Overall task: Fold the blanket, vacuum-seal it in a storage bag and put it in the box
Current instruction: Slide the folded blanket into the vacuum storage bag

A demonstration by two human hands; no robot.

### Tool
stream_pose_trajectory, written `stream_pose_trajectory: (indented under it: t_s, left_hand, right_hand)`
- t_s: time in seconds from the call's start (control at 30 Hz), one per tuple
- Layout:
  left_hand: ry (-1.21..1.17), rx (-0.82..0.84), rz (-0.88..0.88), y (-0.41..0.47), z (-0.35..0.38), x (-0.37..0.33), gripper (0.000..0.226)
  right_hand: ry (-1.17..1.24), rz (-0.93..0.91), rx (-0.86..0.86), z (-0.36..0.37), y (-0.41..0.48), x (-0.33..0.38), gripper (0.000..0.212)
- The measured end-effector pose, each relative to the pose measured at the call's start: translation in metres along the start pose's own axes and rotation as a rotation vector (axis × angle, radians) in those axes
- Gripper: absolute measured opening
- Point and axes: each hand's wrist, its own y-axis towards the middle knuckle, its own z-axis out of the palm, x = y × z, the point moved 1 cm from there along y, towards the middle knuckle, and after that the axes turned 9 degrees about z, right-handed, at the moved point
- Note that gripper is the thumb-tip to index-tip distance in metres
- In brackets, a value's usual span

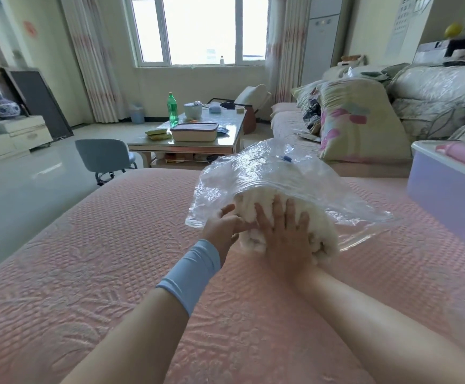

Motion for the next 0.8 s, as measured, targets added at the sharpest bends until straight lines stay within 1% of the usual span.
stream_pose_trajectory:
  t_s: [0.03, 0.07, 0.1, 0.13, 0.17, 0.2, 0.27, 0.3, 0.33, 0.37, 0.43, 0.47, 0.5, 0.53, 0.6, 0.63, 0.73, 0.8]
  left_hand:
    - [0.039, 0.008, 0.029, 0.000, 0.001, 0.003, 0.072]
    - [0.131, -0.005, 0.085, 0.000, 0.001, 0.008, 0.059]
    - [0.282, -0.031, 0.164, 0.001, -0.001, 0.014, 0.040]
    - [0.509, -0.053, 0.255, 0.003, -0.004, 0.020, 0.028]
    - [0.791, -0.046, 0.357, 0.004, -0.008, 0.027, 0.029]
    - [1.083, 0.013, 0.467, 0.007, -0.010, 0.034, 0.035]
    - [1.612, 0.196, 0.643, 0.019, -0.012, 0.045, 0.047]
    - [1.813, 0.255, 0.703, 0.026, -0.009, 0.047, 0.052]
    - [1.944, 0.262, 0.747, 0.034, -0.005, 0.047, 0.053]
    - [2.012, 0.230, 0.762, 0.040, 0.000, 0.046, 0.048]
    - [2.101, 0.190, 0.709, 0.048, 0.013, 0.034, 0.024]
    - [2.127, 0.170, 0.703, 0.052, 0.016, 0.030, 0.013]
    - [2.113, 0.160, 0.680, 0.056, 0.020, 0.029, 0.010]
    - [2.091, 0.168, 0.644, 0.059, 0.022, 0.028, 0.011]
    - [2.076, 0.155, 0.689, 0.058, 0.022, 0.028, 0.014]
    - [2.102, 0.176, 0.666, 0.057, 0.019, 0.030, 0.019]
    - [2.110, 0.321, 0.561, 0.057, 0.001, 0.032, 0.038]
    - [2.092, 0.366, 0.566, 0.054, -0.013, 0.020, 0.041]
  right_hand:
    - [-0.020, -0.008, 0.004, -0.002, 0.008, -0.006, 0.097]
    - [-0.033, -0.027, -0.011, -0.003, 0.016, -0.013, 0.094]
    - [-0.036, -0.046, -0.032, -0.003, 0.023, -0.020, 0.091]
    - [-0.028, -0.058, -0.057, 0.000, 0.029, -0.028, 0.091]
    - [-0.018, -0.054, -0.076, 0.002, 0.034, -0.035, 0.091]
    - [-0.008, -0.039, -0.104, 0.004, 0.039, -0.042, 0.088]
    - [0.007, 0.004, -0.184, 0.007, 0.047, -0.050, 0.068]
    - [0.012, 0.018, -0.226, 0.010, 0.050, -0.054, 0.058]
    - [0.013, 0.029, -0.270, 0.016, 0.051, -0.057, 0.055]
    - [0.021, 0.046, -0.287, 0.019, 0.052, -0.060, 0.057]
    - [0.024, 0.053, -0.324, 0.027, 0.054, -0.065, 0.061]
    - [0.025, 0.031, -0.342, 0.030, 0.054, -0.065, 0.058]
    - [0.023, -0.004, -0.341, 0.033, 0.054, -0.064, 0.056]
    - [0.020, -0.067, -0.351, 0.035, 0.055, -0.062, 0.057]
    - [0.000, -0.224, -0.349, 0.043, 0.054, -0.058, 0.057]
    - [-0.016, -0.278, -0.311, 0.045, 0.050, -0.053, 0.054]
    - [-0.111, -0.319, -0.255, 0.046, 0.054, -0.037, 0.044]
    - [-0.194, -0.328, -0.207, 0.043, 0.065, -0.038, 0.043]
